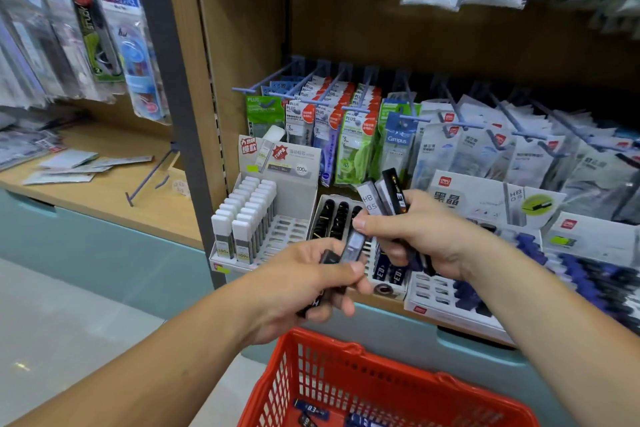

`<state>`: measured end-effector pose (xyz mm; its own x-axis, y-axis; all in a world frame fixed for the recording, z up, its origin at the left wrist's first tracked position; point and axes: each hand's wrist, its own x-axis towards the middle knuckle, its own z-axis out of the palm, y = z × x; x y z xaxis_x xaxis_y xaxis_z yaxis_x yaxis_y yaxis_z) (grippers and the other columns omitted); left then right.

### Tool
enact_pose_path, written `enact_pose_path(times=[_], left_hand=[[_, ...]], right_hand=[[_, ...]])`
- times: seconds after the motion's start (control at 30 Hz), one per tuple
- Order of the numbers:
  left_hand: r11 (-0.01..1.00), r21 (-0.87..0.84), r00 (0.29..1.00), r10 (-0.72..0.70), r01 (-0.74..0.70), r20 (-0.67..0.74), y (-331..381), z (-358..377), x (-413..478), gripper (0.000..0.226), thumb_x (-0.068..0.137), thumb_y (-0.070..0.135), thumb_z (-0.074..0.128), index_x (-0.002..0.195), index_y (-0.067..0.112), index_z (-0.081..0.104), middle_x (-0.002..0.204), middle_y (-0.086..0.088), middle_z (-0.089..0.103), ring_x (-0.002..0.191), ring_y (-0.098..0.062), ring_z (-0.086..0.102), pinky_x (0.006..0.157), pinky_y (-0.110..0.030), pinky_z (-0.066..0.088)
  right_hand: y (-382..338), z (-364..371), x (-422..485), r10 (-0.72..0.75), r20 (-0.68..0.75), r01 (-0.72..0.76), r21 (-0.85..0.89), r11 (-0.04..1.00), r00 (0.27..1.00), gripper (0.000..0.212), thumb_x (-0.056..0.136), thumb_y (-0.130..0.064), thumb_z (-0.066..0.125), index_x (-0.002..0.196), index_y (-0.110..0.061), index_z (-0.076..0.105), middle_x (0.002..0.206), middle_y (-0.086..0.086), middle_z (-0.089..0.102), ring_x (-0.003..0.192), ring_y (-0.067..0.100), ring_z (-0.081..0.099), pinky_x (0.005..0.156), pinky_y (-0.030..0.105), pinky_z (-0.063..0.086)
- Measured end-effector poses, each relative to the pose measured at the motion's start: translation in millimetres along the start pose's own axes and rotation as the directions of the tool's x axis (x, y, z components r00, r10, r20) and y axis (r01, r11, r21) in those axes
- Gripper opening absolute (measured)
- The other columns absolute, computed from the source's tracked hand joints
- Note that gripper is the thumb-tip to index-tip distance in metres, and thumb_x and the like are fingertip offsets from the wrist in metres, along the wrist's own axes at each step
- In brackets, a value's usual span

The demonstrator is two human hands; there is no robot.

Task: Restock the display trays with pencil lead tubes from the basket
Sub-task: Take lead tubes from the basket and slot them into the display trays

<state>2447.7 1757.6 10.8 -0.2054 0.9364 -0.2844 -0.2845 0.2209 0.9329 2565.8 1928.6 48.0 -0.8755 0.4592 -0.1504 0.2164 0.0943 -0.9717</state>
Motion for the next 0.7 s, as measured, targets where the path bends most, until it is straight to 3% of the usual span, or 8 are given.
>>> enact_pose_path(times=[0.1, 0.2, 0.27, 0.37, 0.5, 0.7], left_hand=[[1.0, 0.004, 0.992, -0.027, 0.028, -0.121, 1, -2, -3, 0.012, 0.093, -0.004, 0.055, 0.091, 0.006, 0.051, 0.081, -0.024, 0.065, 0.05, -0.021, 0.055, 0.039, -0.026, 0.014], [0.999, -0.028, 0.97, 0.027, -0.034, -0.241, 4, -3, -7, 0.021, 0.087, -0.003, 0.051, 0.071, 0.009, 0.057, 0.069, -0.017, 0.056, 0.048, -0.019, 0.046, 0.039, -0.024, 0.011], [0.996, -0.02, 0.963, 0.077, -0.085, -0.26, 7, 2, -9, 0.009, 0.096, 0.013, 0.059, 0.087, 0.01, 0.059, 0.066, -0.007, 0.049, 0.05, -0.016, 0.04, 0.04, -0.021, 0.012], [0.987, 0.099, 0.967, 0.143, -0.125, -0.209, 6, 13, -12, 0.03, 0.094, 0.046, 0.069, 0.097, 0.017, 0.064, 0.064, -0.001, 0.044, 0.05, -0.014, 0.033, 0.043, -0.02, 0.016], [0.961, 0.19, 0.964, 0.228, -0.201, -0.138, 4, 23, -13, 0.023, 0.096, 0.034, 0.071, 0.093, 0.012, 0.064, 0.056, 0.001, 0.052, 0.047, -0.013, 0.031, 0.047, -0.022, 0.02], [0.977, 0.148, 0.953, 0.184, -0.151, -0.24, 4, 13, -8, 0.018, 0.099, 0.03, 0.067, 0.091, 0.014, 0.065, 0.062, -0.004, 0.051, 0.048, -0.013, 0.041, 0.041, -0.018, 0.026]], right_hand=[[2, -7, -9, 0.098, 0.013, -0.098, 0.013, 0.995, 0.995, 0.024, 0.084, -0.016, 0.082, 0.091, -0.008, 0.06, 0.066, 0.014, 0.056, 0.044, 0.016, 0.04, 0.045, 0.023, 0.032], [3, -9, -22, 0.225, 0.12, -0.216, -0.088, 0.972, 0.967, 0.029, 0.081, -0.018, 0.086, 0.085, -0.011, 0.058, 0.064, 0.013, 0.057, 0.046, 0.018, 0.047, 0.043, 0.021, 0.036], [3, -6, -29, 0.282, 0.197, -0.253, -0.159, 0.954, 0.939, 0.029, 0.081, -0.019, 0.087, 0.084, -0.011, 0.059, 0.063, 0.012, 0.058, 0.046, 0.016, 0.048, 0.043, 0.021, 0.037], [1, 4, -34, 0.323, 0.307, -0.259, -0.232, 0.938, 0.895, 0.022, 0.085, -0.016, 0.082, 0.073, -0.017, 0.064, 0.063, 0.009, 0.058, 0.045, 0.013, 0.044, 0.044, 0.02, 0.036], [2, 11, -35, 0.307, 0.425, -0.247, -0.192, 0.95, 0.851, 0.027, 0.089, -0.013, 0.078, 0.067, -0.019, 0.063, 0.068, 0.01, 0.058, 0.047, 0.012, 0.044, 0.048, 0.021, 0.034], [5, -8, -35, 0.198, 0.401, -0.206, -0.022, 0.978, 0.895, 0.019, 0.089, -0.03, 0.076, 0.086, -0.014, 0.067, 0.099, 0.025, 0.071, 0.046, 0.012, 0.048, 0.044, 0.022, 0.038]])
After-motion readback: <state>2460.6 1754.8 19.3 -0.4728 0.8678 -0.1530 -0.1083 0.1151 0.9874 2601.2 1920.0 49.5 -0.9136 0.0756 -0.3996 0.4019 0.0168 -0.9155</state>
